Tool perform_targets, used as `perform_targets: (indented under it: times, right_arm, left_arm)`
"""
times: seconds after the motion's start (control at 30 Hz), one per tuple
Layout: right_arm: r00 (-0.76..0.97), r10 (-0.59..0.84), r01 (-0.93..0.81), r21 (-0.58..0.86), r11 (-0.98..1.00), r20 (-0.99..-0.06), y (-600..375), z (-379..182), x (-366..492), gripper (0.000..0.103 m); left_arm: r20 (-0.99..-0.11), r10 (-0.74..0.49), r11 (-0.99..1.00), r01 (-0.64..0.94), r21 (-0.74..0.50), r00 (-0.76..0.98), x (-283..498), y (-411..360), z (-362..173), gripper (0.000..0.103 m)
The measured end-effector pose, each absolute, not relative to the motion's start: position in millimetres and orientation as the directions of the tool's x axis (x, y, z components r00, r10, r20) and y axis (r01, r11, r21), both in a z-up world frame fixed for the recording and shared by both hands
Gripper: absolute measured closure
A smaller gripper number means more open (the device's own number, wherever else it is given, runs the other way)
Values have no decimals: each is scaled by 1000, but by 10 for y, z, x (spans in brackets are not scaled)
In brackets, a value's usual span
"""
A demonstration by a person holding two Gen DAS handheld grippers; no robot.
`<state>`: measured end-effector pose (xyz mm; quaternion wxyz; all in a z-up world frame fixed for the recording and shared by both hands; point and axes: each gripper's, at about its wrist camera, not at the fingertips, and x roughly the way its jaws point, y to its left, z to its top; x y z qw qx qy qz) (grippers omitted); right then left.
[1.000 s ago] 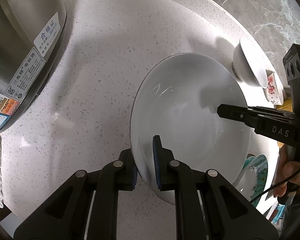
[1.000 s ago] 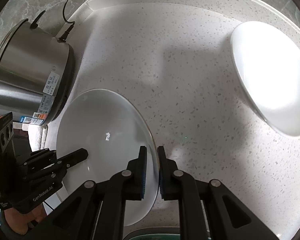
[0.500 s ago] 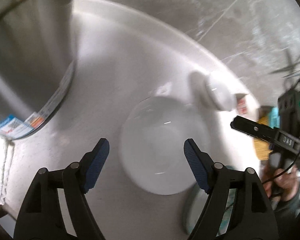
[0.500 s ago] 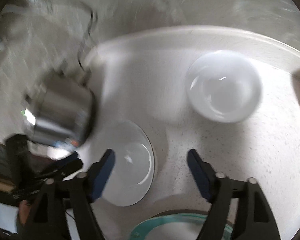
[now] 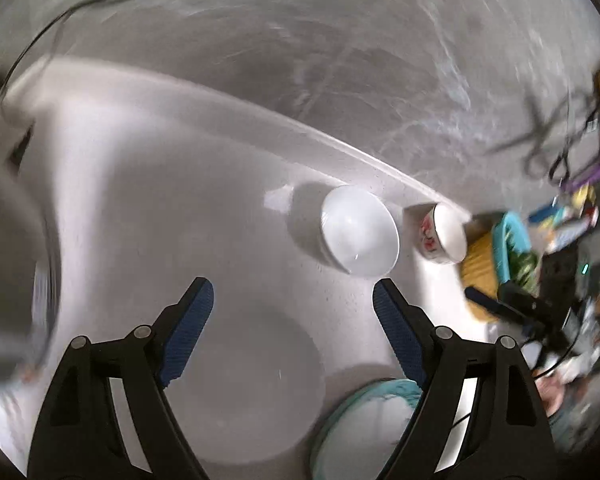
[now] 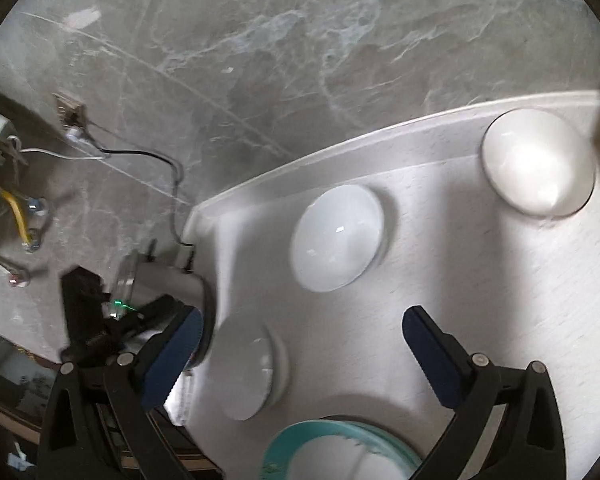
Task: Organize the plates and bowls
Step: 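Open both grippers and move them to the white bowl by the wall, then close both grippers on the rim of the white bowl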
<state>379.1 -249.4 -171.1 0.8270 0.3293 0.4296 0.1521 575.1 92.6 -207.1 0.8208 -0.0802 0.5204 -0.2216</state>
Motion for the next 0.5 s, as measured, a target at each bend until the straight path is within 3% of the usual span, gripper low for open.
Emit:
perform_targets:
  times: [0.13, 0.23, 0.4, 0.5]
  right_arm:
    - [537, 461, 116, 603, 789, -706, -2561, -1786, 4072, 12]
    - [491, 434, 137, 559, 818, -755, -2519, -1850, 4358, 15]
    - [457, 344, 128, 443, 887, -820, -2359, -1962, 4669, 16]
    - [429, 344, 136, 436, 889, -835, -2347, -2124, 4795, 29]
  left_arm:
    - [-881, -340, 915, 333, -229, 328, 6107, 483, -2086, 22]
    - [-910, -291, 916, 361, -175, 296, 6336, 217, -2224, 22]
    - [-926, -274, 908, 389, -158, 262, 6665, -96, -2520, 22]
    - [-934, -267, 900, 408, -153, 239, 6821, -187, -2731, 22]
